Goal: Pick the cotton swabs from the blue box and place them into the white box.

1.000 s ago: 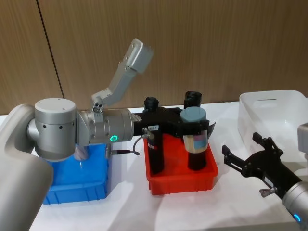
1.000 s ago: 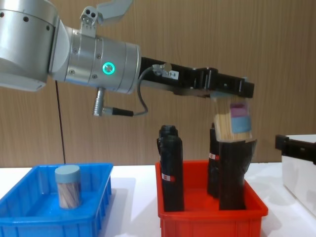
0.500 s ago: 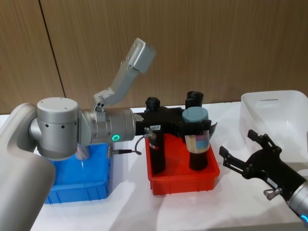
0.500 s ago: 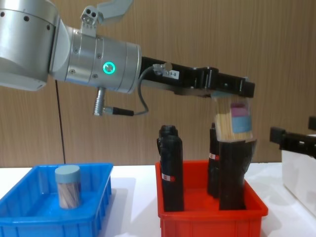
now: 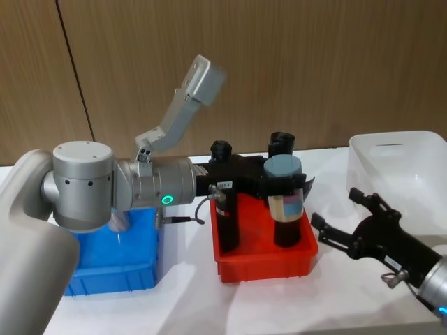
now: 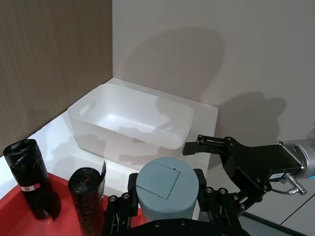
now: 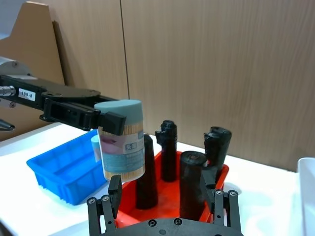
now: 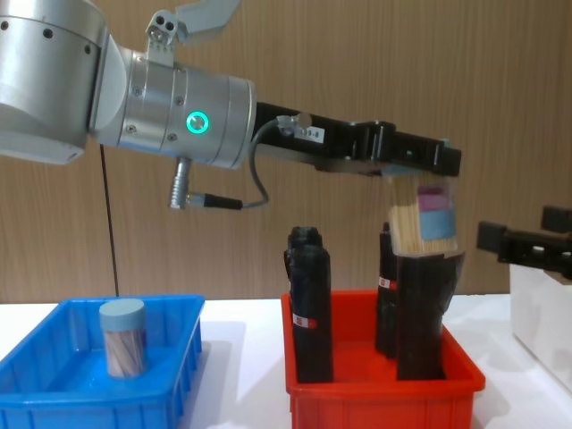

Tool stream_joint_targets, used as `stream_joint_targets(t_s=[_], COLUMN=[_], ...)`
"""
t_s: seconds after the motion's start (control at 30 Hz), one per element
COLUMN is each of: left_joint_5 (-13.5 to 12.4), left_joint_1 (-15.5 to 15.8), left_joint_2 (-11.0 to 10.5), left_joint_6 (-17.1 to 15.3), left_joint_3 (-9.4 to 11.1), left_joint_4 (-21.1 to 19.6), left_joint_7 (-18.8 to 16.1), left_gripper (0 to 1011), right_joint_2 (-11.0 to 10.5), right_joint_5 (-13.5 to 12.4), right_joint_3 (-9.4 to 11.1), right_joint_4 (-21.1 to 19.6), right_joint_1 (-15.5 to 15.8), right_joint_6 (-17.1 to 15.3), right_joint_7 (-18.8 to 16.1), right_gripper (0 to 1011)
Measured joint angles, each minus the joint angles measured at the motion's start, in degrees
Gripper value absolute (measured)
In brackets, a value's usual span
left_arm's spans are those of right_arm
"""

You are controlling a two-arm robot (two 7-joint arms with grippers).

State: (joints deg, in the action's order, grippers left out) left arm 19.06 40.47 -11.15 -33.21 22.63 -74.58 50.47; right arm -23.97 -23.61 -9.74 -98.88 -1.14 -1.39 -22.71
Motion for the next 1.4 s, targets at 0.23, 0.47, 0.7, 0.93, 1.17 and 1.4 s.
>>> stream_joint_targets(t_s=[0.23, 0.47, 0.7, 0.93, 1.17, 1.4], left_joint_5=[0.0, 0.0, 0.0, 0.0, 0.0, 0.0], left_joint_1=[0.0, 0.0, 0.0, 0.0, 0.0, 0.0], left_joint_2=[0.0, 0.0, 0.0, 0.0, 0.0, 0.0], left_joint_6=[0.0, 0.0, 0.0, 0.0, 0.0, 0.0], left_joint_3=[0.0, 0.0, 0.0, 0.0, 0.0, 0.0], left_joint_4=[0.0, 0.0, 0.0, 0.0, 0.0, 0.0], left_joint_7=[0.0, 0.0, 0.0, 0.0, 0.0, 0.0], left_gripper=[668, 668, 666, 668, 668, 668], right_joint_2=[0.2, 1.2, 2.0, 2.4, 2.6, 2.5], right_joint_5=[-0.5, 0.2, 0.8, 1.1, 1.2, 1.2], right_joint_3=[-0.5, -1.6, -2.3, -2.8, -3.1, -3.2], right_joint_4=[0.0, 0.2, 0.6, 0.8, 0.5, 0.0], right_joint_1=[-1.0, -2.7, -3.9, -4.8, -5.4, -5.7], right_joint_6=[-4.2, -10.1, -12.7, -14.5, -15.6, -16.3], right_joint_7=[-1.1, -2.0, -2.5, -2.7, -2.9, -2.9], right_gripper=[1002, 1002, 1002, 1002, 1002, 1002])
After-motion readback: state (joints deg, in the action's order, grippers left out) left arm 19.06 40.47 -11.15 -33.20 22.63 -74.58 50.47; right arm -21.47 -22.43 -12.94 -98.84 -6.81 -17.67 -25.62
